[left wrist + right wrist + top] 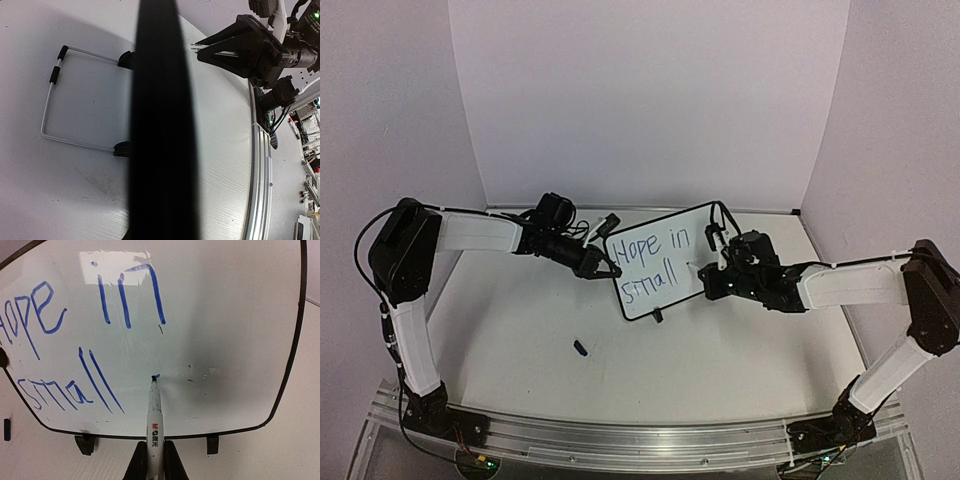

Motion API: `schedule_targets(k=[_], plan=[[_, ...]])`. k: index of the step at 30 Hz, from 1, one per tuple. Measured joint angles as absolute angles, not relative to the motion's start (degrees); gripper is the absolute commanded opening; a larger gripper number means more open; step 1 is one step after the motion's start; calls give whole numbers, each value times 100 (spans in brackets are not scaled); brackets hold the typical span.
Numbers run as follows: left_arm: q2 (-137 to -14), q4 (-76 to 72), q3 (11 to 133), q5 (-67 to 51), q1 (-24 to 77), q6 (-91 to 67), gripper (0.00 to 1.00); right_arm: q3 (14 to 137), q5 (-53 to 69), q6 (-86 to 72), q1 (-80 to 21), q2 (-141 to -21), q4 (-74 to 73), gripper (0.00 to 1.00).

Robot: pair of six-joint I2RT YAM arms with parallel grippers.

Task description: Write a sentence on the whiteboard

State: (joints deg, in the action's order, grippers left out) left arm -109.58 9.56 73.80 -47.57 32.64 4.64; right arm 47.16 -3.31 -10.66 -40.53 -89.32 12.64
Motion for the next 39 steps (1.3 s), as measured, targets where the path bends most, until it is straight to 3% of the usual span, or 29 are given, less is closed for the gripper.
schedule_targets(k=[39], plan=[[-10958,958,7382,-4759,3264,467,0,4560,-471,-1361,-4053,-8956,1278,0]])
